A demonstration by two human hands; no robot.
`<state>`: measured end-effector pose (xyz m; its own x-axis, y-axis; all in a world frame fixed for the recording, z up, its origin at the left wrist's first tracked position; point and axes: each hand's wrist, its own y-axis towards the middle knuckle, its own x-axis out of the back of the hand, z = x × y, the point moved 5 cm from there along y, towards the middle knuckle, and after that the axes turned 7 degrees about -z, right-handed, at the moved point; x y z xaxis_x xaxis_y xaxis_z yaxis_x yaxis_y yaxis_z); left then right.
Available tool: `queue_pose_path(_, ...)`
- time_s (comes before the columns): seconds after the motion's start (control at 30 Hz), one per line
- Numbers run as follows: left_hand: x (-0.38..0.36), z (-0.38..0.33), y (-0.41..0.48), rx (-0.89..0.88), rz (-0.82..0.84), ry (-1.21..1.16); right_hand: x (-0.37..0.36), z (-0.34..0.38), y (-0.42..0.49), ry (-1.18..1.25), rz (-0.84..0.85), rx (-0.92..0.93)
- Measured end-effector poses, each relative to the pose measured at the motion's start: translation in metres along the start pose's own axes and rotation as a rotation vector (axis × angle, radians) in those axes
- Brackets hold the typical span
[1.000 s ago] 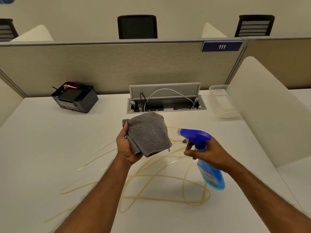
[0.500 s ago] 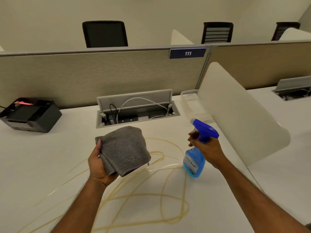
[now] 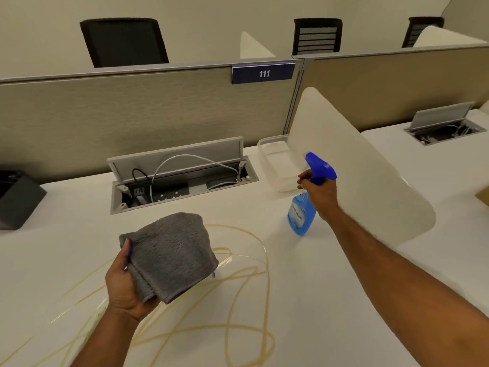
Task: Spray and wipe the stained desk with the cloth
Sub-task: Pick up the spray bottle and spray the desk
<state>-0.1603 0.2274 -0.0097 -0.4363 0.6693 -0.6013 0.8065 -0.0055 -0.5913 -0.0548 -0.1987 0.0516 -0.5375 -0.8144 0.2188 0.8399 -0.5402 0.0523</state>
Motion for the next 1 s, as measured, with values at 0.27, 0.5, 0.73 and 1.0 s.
queue_pose_path(0.27,-0.009,0.01,0.0,-0.007,-0.013,-0.009,-0.006,-0.011,0.026,-0.014,-0.043,0.053)
queue_pose_path(0.5,-0.02,0.015,-0.011,0.001,-0.048,-0.026,0.008,-0.022,0.005,0.026,-0.1,0.029)
queue_pose_path(0.73,-0.026,0.027,-0.031,-0.031,-0.035,-0.029,0.004,-0.014,-0.129,-0.075,-0.14,0.422)
queue_pose_path(1.0,-0.014,0.043,-0.062,-0.042,-0.014,-0.046,-0.084,0.031,-0.28,-0.061,0.674,0.672)
